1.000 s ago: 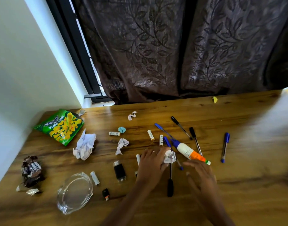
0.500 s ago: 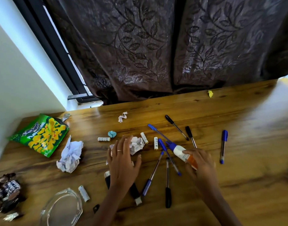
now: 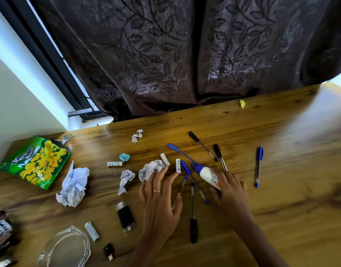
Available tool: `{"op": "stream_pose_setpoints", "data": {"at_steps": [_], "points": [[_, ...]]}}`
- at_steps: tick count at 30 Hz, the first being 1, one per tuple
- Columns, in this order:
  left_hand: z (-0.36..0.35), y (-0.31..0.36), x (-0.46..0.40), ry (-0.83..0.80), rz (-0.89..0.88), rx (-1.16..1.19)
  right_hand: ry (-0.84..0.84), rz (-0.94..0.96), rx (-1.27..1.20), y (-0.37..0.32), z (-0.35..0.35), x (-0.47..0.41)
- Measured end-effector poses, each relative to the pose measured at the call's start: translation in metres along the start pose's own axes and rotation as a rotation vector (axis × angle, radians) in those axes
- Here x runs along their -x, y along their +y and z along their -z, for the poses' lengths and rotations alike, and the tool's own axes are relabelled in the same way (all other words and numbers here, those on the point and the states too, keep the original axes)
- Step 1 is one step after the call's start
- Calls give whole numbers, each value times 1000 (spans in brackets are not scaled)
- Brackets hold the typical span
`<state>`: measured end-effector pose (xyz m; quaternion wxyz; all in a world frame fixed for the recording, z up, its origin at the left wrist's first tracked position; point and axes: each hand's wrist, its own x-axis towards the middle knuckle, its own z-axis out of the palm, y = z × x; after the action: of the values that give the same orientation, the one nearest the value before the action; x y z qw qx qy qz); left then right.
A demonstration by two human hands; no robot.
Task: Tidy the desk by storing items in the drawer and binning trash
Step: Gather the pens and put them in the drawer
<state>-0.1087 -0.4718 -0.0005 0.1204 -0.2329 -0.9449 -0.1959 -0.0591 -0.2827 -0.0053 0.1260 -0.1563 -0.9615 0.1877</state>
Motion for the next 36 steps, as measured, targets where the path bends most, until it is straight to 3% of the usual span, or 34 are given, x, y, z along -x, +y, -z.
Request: {"op": "stream_pose_setpoints", "data": {"at_steps": [10, 13, 18, 23, 27, 30, 33, 36], "points": [[2, -3, 4, -33, 51, -56, 18, 2, -78, 2, 4, 3], [2, 0, 7, -24, 25, -31, 93, -176, -201, 9, 23, 2], [-2, 6, 12, -29, -25, 100, 307, -476, -199, 63, 54, -4], [-6, 20, 13, -97, -104, 243, 321, -607, -109, 101, 63, -4], [-8, 25, 12, -136, -110, 265, 337, -571, 32, 103, 57, -8], [-7, 26, 11, -138, -101, 273, 384, -409, 113, 93, 50, -14], [-8, 25, 13, -127, -75, 298, 280, -242, 141, 76, 40, -19], [-8, 27, 13, -110, -29, 327, 154, -282, 72, 63, 30, -24]]}}
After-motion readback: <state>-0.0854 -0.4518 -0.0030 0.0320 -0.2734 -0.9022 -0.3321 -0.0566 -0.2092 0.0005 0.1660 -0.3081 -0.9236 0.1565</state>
